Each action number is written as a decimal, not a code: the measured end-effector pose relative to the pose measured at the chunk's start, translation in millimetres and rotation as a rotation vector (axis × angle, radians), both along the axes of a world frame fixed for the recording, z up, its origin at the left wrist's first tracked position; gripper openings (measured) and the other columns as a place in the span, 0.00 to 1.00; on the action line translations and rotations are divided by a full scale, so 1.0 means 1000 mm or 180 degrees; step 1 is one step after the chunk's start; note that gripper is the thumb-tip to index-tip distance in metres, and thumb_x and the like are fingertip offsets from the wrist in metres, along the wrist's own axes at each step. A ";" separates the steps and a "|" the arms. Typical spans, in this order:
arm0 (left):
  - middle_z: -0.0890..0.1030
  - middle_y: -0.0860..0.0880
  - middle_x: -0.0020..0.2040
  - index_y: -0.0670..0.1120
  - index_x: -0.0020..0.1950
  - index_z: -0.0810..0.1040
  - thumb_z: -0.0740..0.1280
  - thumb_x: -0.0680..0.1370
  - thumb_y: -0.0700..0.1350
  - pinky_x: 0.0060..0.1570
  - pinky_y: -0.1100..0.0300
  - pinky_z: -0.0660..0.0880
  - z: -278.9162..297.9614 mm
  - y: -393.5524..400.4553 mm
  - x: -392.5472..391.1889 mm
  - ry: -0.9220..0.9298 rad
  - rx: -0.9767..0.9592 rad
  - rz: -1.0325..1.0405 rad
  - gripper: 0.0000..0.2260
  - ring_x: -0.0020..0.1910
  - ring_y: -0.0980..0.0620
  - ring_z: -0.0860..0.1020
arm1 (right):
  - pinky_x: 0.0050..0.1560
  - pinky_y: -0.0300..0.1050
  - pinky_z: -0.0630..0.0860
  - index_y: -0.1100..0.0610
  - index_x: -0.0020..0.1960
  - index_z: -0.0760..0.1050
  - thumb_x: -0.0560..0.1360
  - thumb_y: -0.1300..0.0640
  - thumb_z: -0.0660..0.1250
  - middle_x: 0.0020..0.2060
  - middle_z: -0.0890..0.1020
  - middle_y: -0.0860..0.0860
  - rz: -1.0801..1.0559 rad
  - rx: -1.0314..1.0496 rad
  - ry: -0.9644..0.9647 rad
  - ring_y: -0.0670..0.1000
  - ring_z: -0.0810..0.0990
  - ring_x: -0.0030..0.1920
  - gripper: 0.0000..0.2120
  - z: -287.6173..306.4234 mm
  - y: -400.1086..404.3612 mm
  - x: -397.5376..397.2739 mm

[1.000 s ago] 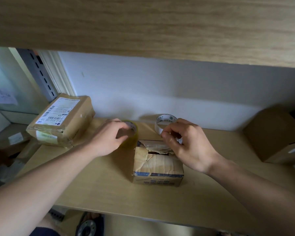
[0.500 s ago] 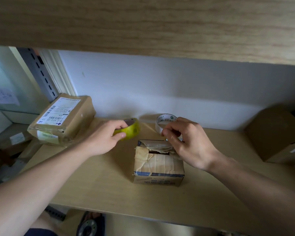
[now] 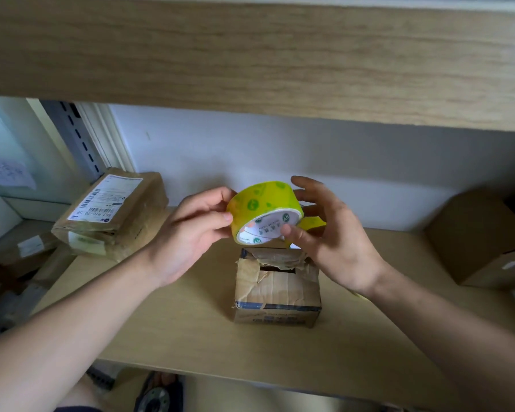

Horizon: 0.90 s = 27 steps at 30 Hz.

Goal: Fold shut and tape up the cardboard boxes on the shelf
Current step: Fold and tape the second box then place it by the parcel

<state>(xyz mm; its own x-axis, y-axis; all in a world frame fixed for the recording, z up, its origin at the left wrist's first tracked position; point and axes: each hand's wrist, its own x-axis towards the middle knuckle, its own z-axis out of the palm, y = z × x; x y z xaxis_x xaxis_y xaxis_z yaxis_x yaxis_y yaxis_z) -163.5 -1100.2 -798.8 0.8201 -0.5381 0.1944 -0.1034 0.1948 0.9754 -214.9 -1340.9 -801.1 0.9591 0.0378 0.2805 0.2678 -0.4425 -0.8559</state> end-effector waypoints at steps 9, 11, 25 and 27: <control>0.69 0.31 0.48 0.32 0.47 0.67 0.73 0.77 0.53 0.56 0.44 0.69 0.003 -0.014 -0.006 0.0455 -0.0239 0.0019 0.26 0.52 0.39 0.69 | 0.51 0.52 0.83 0.50 0.62 0.80 0.69 0.49 0.77 0.51 0.86 0.44 0.0327 0.0294 -0.0059 0.50 0.84 0.52 0.22 0.012 -0.003 -0.009; 0.73 0.35 0.53 0.32 0.50 0.70 0.69 0.80 0.51 0.62 0.45 0.75 0.004 -0.018 -0.007 0.0444 -0.0231 0.0197 0.21 0.56 0.39 0.74 | 0.49 0.49 0.82 0.48 0.59 0.80 0.67 0.47 0.78 0.49 0.86 0.44 0.0216 0.0280 -0.0146 0.50 0.84 0.51 0.22 0.012 -0.002 -0.009; 0.75 0.34 0.71 0.37 0.73 0.72 0.78 0.73 0.46 0.64 0.42 0.78 0.009 -0.034 -0.014 0.1264 -0.0478 -0.0049 0.32 0.68 0.36 0.78 | 0.50 0.34 0.75 0.42 0.61 0.79 0.68 0.46 0.79 0.55 0.81 0.36 -0.0136 -0.0383 -0.0830 0.44 0.78 0.58 0.23 0.016 0.000 -0.010; 0.75 0.35 0.72 0.38 0.75 0.70 0.82 0.69 0.49 0.66 0.41 0.76 0.009 -0.030 -0.012 0.1334 -0.0637 -0.0321 0.40 0.70 0.35 0.76 | 0.52 0.42 0.78 0.45 0.61 0.80 0.69 0.49 0.80 0.54 0.83 0.39 -0.0065 -0.0250 -0.0588 0.45 0.80 0.58 0.22 0.015 -0.004 -0.008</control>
